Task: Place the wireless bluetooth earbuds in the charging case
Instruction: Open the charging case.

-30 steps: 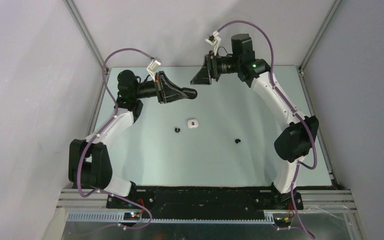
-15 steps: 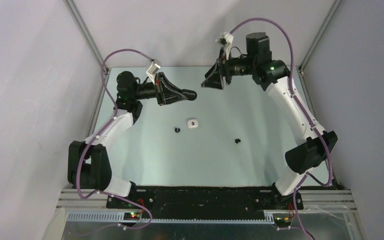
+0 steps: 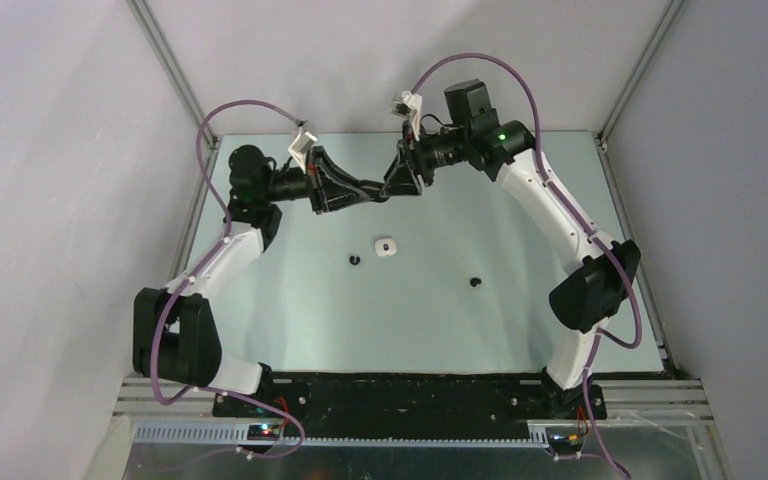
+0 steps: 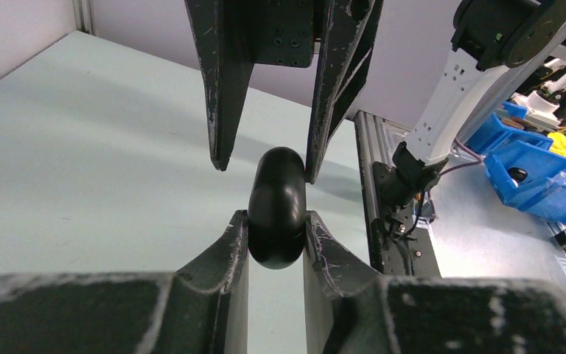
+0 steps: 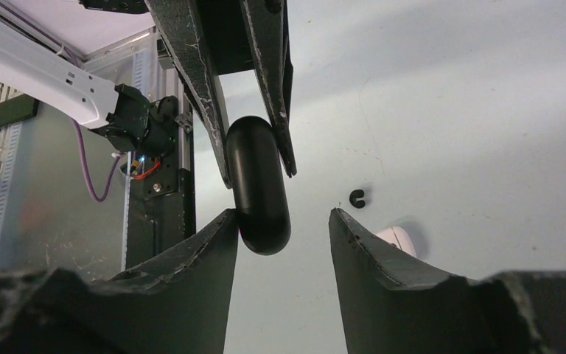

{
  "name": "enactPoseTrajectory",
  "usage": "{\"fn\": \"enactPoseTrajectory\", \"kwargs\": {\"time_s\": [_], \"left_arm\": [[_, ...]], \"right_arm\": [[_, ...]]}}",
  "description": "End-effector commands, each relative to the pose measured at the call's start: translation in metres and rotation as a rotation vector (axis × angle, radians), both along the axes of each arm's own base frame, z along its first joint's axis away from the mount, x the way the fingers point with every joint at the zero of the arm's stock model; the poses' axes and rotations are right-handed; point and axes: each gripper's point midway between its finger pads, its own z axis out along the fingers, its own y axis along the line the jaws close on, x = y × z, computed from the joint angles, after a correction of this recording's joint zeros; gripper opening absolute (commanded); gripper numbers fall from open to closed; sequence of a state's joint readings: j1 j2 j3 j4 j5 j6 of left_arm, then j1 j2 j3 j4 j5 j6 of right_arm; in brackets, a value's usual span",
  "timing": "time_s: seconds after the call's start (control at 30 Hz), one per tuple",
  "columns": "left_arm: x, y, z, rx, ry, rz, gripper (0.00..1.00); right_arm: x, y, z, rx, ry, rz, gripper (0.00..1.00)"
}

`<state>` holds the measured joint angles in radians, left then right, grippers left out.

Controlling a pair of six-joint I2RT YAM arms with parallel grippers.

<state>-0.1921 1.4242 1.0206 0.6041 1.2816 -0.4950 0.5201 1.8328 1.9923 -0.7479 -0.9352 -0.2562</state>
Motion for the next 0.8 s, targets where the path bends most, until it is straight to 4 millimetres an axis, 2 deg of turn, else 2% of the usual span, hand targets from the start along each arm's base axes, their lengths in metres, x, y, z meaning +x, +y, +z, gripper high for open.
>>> {"fn": "enactPoseTrajectory", "kwargs": {"time_s": [0.0, 0.23, 0.37, 0.77], "left_arm": [[-0.015, 0.001, 0.019, -0.009, -0.108, -0.032, 0.00], [-0.014, 0.000, 0.017, -0.007, -0.098, -0.037, 0.00], [-0.015, 0.000, 0.018, -0.009, -0.101, -0.035, 0.00], [-0.011, 0.000, 0.019, -0.018, -0.053, -0.010, 0.00]], "right_arm": [[0.010, 0.004, 0.015, 0.016, -0.074, -0.019, 0.50], [0.024, 0.003, 0.025, 0.057, -0.048, -0.071, 0.43], [0.026, 0.003, 0.022, 0.053, -0.036, -0.074, 0.40], [0.011, 0.005, 0.013, 0.027, -0.042, -0.024, 0.30]]}}
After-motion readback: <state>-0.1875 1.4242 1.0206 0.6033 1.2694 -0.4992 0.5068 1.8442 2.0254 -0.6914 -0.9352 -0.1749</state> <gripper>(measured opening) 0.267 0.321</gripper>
